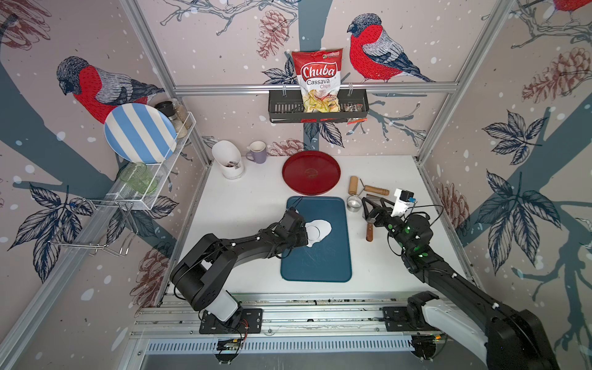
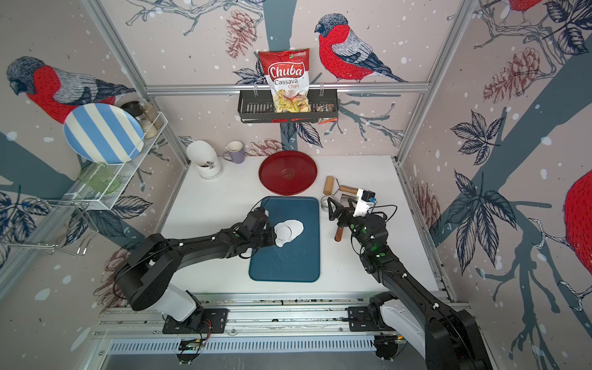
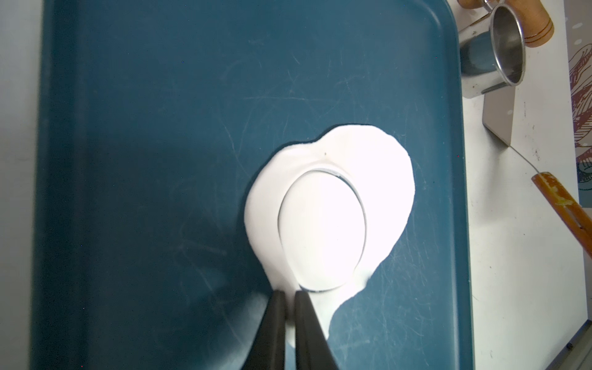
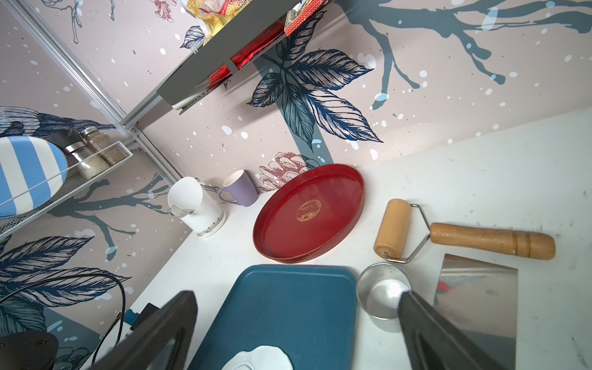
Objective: Roll out the dumpling wrappers from the dough
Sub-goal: Remove the dumpling wrapper from the work surface.
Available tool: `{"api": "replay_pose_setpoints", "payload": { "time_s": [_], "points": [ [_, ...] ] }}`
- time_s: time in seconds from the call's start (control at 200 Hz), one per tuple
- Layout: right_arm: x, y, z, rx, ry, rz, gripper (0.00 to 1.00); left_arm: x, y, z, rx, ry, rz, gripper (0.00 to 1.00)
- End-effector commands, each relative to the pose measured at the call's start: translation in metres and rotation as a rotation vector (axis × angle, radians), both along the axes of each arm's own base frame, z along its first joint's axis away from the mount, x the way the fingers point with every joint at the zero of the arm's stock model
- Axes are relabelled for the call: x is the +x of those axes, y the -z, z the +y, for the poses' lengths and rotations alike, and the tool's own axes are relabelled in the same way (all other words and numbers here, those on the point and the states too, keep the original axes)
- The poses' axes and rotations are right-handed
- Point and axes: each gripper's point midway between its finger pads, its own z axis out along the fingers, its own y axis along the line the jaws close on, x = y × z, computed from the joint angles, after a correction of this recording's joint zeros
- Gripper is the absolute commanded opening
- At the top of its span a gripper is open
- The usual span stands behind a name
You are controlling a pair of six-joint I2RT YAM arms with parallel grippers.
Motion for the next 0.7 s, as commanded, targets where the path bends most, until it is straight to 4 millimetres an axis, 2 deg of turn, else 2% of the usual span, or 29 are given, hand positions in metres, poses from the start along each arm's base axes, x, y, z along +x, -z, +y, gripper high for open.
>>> {"api": "replay_pose_setpoints", "payload": {
  "time_s": [0.0, 0.695],
  "points": [
    [0.0002, -0.0111, -0.0012, 0.012, 0.005, -0.045, 1.00, 0.0018, -0.0064, -0.0036, -0.011, 0.009, -0.025, 0.10],
    [0.0001, -0.0121, -0.0013, 0.013, 0.007, -0.048, 1.00, -0.0035, -0.0085, 0.0035, -0.004, -0.004, -0.032, 0.09]
  ]
}}
